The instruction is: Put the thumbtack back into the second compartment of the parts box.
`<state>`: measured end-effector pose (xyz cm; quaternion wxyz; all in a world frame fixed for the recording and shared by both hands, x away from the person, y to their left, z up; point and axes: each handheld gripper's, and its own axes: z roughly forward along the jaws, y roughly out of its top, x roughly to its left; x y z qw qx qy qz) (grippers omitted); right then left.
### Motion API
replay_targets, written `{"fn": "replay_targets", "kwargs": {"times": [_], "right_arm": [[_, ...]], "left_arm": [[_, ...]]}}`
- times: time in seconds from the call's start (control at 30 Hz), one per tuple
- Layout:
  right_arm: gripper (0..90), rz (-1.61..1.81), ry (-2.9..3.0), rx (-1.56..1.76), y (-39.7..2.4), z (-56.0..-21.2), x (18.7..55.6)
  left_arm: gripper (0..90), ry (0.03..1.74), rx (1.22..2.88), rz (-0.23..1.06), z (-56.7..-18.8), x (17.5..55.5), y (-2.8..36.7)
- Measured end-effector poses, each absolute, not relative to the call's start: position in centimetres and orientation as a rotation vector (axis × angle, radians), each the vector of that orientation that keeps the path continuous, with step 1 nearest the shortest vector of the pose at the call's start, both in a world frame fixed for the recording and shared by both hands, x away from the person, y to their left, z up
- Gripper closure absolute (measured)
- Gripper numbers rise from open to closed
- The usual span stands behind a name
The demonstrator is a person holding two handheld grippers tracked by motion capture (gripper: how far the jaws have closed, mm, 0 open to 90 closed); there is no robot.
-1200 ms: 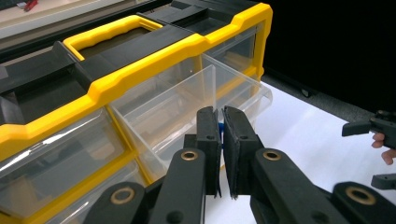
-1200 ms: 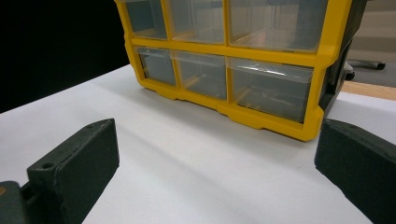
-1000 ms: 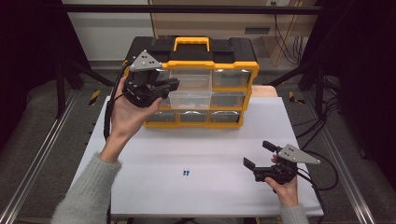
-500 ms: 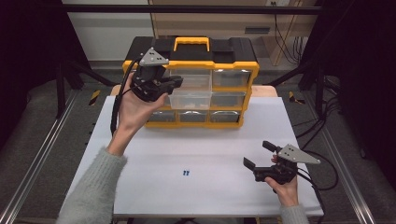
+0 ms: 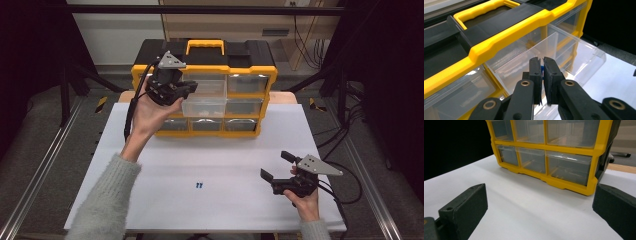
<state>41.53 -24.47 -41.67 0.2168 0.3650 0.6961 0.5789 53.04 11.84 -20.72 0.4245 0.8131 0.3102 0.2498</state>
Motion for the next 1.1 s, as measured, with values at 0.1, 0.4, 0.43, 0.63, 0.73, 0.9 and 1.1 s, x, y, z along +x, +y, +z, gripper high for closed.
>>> {"fn": "replay_targets", "kwargs": {"times": [0.1,0.4,0.43,0.63,0.73,0.9,1.1], "right_arm": [[0.5,1.597,1.921,0.994,-24.5,-41.7,41.6],[0.5,1.597,1.919,0.983,-24.6,-41.8,41.7],[0.5,1.597,1.921,0.981,-24.6,-41.8,41.7],[0.6,1.597,1.920,0.983,-24.6,-41.8,41.7],[0.5,1.594,1.923,0.988,-24.6,-41.7,41.7],[0.5,1.596,1.921,0.994,-24.5,-41.7,41.6],[0.5,1.608,1.919,1.009,-24.5,-41.7,41.6]], "left_arm": [[84.8,0.774,2.042,0.632,-20.9,53.3,11.7],[84.7,0.779,2.076,0.642,-21.6,53.8,11.2],[84.7,0.780,2.080,0.647,-21.7,53.9,11.2],[84.5,0.803,2.076,0.635,-22.1,54.4,11.1],[84.2,0.794,2.099,0.633,-22.1,54.6,11.1],[82.6,0.813,2.097,0.624,-22.3,54.9,11.0],[72.4,0.820,2.065,0.628,-21.9,54.8,11.4]]}}
